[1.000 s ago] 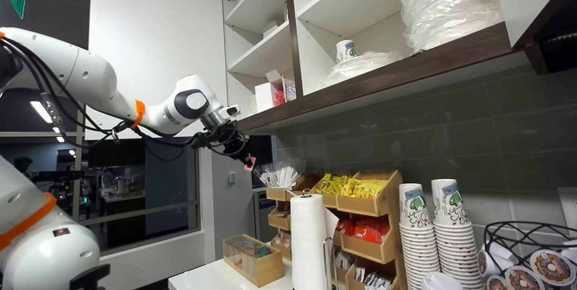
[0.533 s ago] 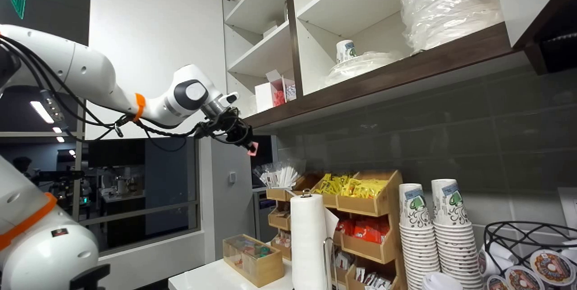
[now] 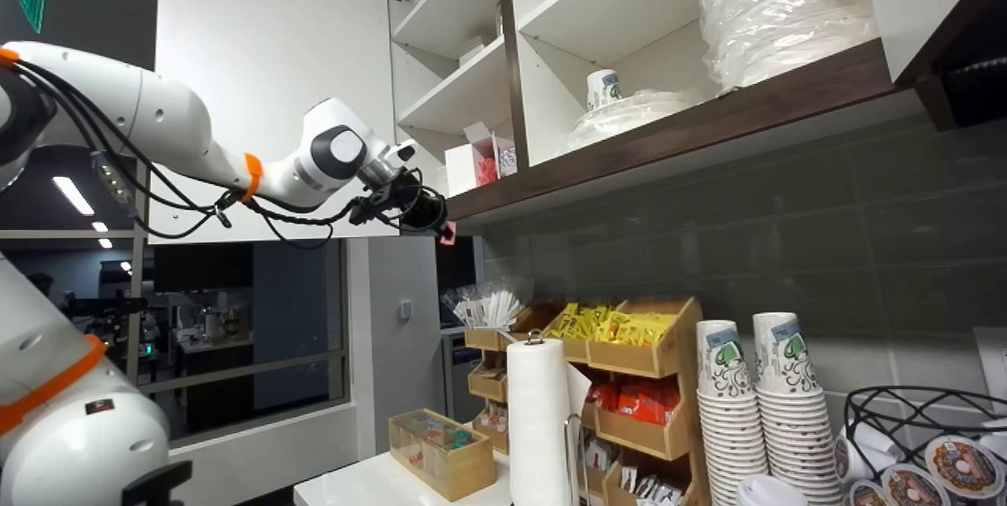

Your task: Put the pink object in the box in the top cabinet

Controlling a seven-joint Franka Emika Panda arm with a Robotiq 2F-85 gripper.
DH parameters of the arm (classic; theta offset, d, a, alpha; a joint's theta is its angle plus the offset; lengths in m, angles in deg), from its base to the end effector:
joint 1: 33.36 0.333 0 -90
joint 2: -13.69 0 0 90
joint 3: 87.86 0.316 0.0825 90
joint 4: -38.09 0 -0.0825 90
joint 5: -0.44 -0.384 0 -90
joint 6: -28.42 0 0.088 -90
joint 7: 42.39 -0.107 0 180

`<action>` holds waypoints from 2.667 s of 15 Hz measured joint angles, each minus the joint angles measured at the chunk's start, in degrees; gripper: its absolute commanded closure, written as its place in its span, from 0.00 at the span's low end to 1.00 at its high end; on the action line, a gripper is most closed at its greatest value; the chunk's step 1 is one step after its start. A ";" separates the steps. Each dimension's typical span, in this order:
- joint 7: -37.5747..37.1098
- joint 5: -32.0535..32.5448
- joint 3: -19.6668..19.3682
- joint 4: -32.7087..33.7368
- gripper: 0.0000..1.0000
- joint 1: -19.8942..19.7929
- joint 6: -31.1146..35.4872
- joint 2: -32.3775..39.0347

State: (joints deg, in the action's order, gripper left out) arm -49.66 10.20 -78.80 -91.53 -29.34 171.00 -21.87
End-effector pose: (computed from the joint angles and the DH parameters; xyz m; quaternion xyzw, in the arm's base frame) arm 0.3981 0.1141 0.6841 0.9025 0.0918 0.4179 0.0492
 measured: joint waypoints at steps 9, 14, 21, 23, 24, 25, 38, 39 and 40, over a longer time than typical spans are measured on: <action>-3.12 0.01 1.30 7.21 0.99 -3.28 6.90 3.24; -3.95 0.01 1.48 9.16 0.99 -4.16 9.85 3.73; -6.68 0.01 3.38 10.14 0.99 -6.18 17.93 6.59; -7.65 0.01 4.12 10.87 0.99 -7.13 19.67 7.73; -8.19 0.01 4.52 11.29 0.99 -7.72 20.49 8.27; -8.82 0.02 4.99 11.74 0.99 -8.45 21.28 8.77; -15.95 1.99 13.23 19.01 0.99 -17.04 24.43 16.84; -16.82 2.76 14.05 19.79 0.99 -17.95 24.45 17.45; -17.65 3.55 14.89 20.56 0.99 -18.91 24.45 18.07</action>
State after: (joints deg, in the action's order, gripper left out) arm -67.30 13.75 -63.91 -70.97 -48.25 195.46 -3.80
